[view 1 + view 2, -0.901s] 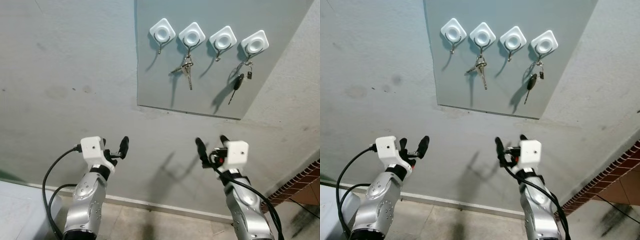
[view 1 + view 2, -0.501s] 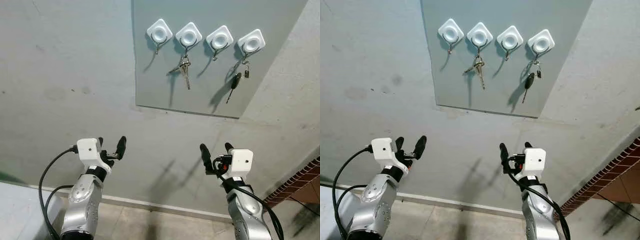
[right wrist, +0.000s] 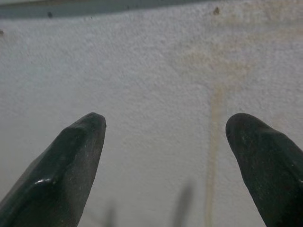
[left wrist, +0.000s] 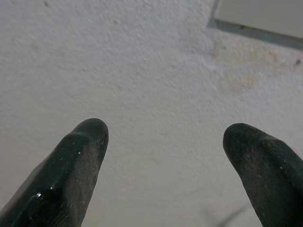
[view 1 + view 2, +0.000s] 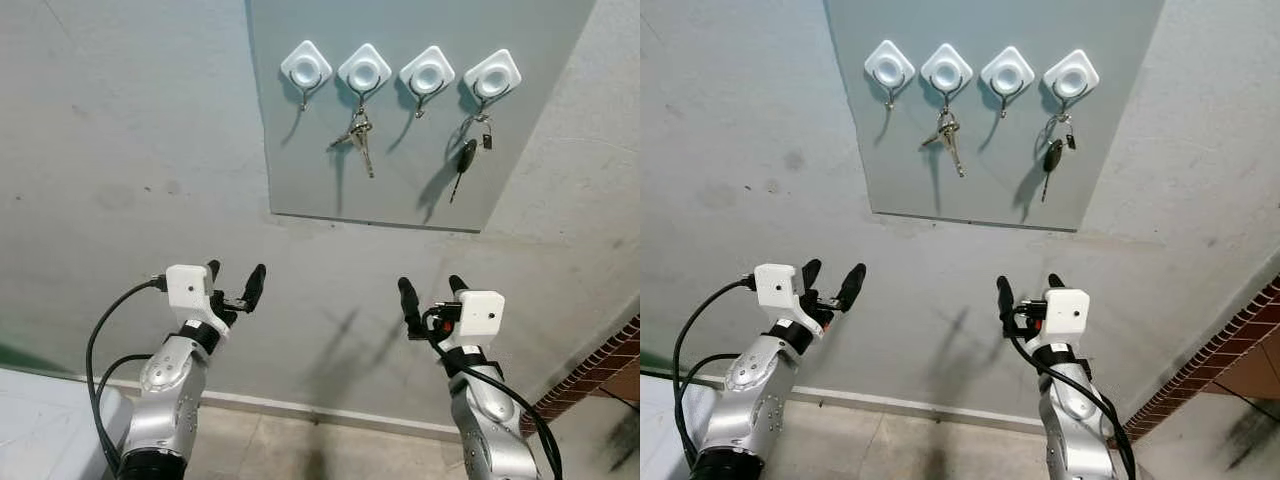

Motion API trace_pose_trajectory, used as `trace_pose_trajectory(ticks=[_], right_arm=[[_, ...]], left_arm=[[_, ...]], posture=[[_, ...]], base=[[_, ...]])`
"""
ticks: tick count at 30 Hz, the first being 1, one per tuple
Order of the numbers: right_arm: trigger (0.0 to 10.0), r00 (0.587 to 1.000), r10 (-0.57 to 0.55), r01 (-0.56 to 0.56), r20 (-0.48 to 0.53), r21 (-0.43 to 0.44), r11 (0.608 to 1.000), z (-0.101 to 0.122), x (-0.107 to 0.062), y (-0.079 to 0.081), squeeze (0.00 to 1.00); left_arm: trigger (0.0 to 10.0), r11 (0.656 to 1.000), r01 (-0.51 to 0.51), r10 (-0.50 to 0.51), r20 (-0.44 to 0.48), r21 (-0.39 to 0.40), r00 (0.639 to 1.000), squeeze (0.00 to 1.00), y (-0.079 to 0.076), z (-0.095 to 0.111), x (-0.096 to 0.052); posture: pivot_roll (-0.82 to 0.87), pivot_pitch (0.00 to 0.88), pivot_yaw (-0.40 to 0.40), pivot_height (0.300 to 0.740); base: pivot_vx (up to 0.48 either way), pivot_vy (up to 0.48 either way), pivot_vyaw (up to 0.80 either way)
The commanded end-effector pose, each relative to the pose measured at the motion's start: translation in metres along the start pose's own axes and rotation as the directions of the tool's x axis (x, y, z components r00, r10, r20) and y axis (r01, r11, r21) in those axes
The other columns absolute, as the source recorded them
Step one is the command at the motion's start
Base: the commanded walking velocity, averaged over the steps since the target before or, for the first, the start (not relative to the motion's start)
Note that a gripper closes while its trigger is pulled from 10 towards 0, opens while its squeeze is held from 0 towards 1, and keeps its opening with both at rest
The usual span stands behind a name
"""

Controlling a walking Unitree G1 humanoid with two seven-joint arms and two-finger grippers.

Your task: Hang keys on a hook

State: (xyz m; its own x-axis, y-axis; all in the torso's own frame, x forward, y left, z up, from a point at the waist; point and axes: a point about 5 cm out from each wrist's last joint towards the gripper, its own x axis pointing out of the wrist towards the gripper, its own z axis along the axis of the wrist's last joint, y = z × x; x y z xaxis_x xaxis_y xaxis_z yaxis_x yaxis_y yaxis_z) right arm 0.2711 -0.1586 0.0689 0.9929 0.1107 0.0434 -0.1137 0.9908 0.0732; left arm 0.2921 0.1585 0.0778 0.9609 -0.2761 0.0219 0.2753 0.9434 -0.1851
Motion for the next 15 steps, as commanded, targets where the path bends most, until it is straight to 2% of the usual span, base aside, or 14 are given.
trace_pose_trajectory(ticks=[1,4,8,15], right_arm=[[10.0,1.000,0.016,-0.016,0.004,-0.011,1.000,0.001,-0.002,0.002,0.00],[10.0,1.000,0.023,-0.024,-0.007,-0.035,0.999,-0.001,-0.004,0.002,0.00],[10.0,0.999,0.044,-0.045,-0.004,-0.056,0.997,0.003,-0.004,0.002,0.00],[10.0,0.998,0.067,-0.067,0.005,-0.087,0.994,0.010,0.000,0.004,0.00]], left_arm=[[10.0,0.999,0.017,-0.017,0.001,0.043,1.000,0.00,-0.001,-0.004,-0.006],[10.0,0.997,0.038,-0.038,-0.011,0.066,0.999,0.00,-0.005,-0.009,-0.012],[10.0,0.999,0.015,-0.015,0.014,0.036,1.000,0.00,-0.006,-0.004,-0.014],[10.0,0.999,0.004,-0.006,0.037,0.037,0.999,0.00,-0.008,0.000,-0.010]], posture=[[-0.05,0.000,0.047,0.740],[-0.05,0.000,0.043,0.740],[-0.04,0.000,0.028,0.740],[-0.04,0.000,0.003,0.740]], base=[[0.000,0.000,0.00],[0.000,0.000,0.00],[0.000,0.000,0.00],[0.000,0.000,0.80]])
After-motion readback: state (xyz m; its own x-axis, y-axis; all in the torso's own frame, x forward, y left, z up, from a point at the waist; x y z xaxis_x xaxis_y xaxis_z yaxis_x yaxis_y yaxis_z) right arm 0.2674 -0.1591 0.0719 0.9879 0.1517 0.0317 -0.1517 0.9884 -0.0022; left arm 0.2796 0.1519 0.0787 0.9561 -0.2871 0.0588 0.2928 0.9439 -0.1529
